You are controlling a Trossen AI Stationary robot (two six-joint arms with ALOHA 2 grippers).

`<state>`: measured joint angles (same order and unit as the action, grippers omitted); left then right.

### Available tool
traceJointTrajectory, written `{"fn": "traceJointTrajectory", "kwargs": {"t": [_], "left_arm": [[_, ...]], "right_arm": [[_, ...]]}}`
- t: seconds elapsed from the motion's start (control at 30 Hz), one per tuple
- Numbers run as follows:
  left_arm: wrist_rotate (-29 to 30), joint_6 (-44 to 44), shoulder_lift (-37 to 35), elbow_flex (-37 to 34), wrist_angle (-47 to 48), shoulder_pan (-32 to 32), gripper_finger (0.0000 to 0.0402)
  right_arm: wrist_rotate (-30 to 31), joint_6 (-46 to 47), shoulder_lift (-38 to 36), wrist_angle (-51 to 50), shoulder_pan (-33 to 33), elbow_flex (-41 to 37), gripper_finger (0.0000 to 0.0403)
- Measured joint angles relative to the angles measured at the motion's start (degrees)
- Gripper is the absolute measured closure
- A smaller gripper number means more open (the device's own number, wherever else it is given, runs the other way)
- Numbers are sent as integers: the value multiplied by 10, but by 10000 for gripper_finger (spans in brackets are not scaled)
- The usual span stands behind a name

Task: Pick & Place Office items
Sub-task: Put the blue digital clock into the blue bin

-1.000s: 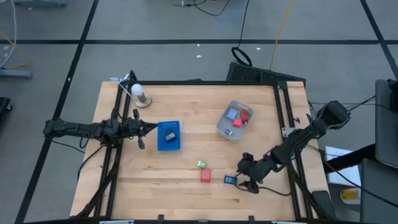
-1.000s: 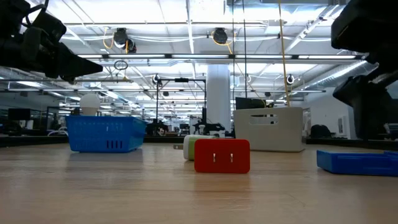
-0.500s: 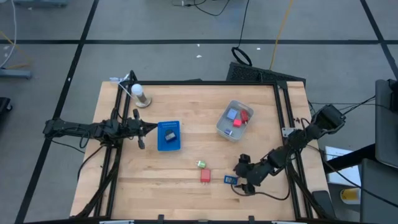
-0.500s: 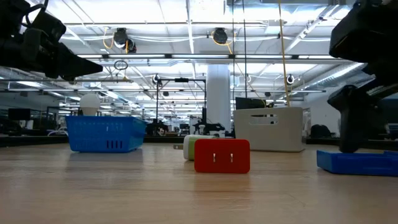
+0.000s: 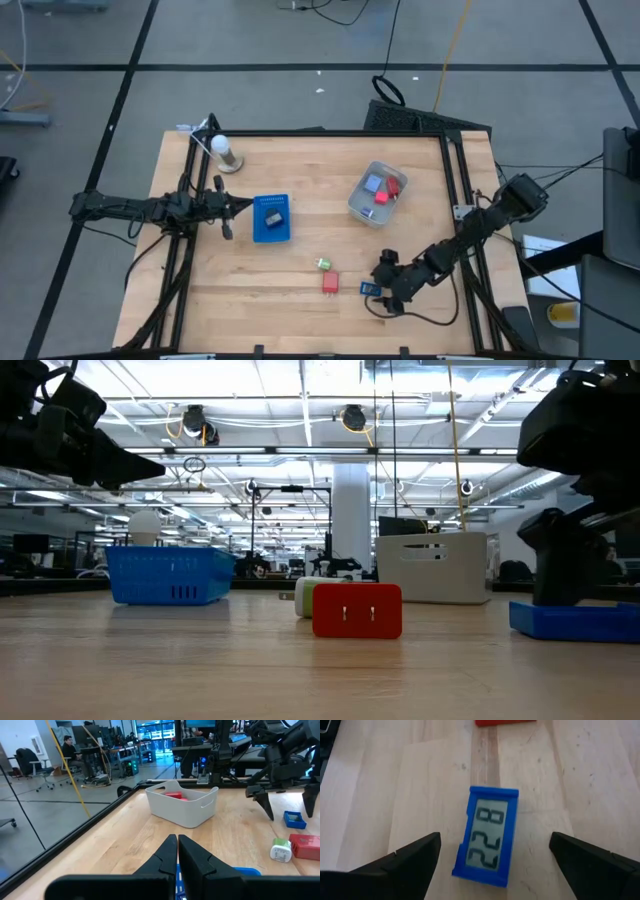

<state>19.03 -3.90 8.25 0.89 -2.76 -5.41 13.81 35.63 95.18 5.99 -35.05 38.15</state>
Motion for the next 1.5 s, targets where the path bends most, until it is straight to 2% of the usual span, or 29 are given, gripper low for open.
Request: {"fn": "traceJointTrajectory", "kwargs": {"t": [0.17, 0.33, 0.73, 0.9, 1.0, 1.27, 1.4, 1.5], "left_arm": [[1, -3, 0, 0, 0, 0, 382], [5, -3, 0, 0, 0, 0, 382], [5, -4, 0, 0, 0, 0, 382], [5, -5, 0, 0, 0, 0, 382], [5, -5, 0, 0, 0, 0, 382], [5, -8, 0, 0, 0, 0, 382], [5, 14, 0, -1, -17, 0, 382], [-19, 13, 0, -2, -52, 0, 382]], "right_arm": [[9, -27, 5, -23, 12, -1, 33], [11, -12, 14, -95, 13, -1, 60], [37, 26, 13, -168, 9, -1, 164], [37, -20, 13, -166, 10, -2, 223], [35, -46, 13, -157, 11, -3, 245], [43, -86, -3, -97, 28, -4, 248], [43, -134, -55, -82, 55, -7, 253], [56, -190, -106, -79, 80, -7, 253]]}}
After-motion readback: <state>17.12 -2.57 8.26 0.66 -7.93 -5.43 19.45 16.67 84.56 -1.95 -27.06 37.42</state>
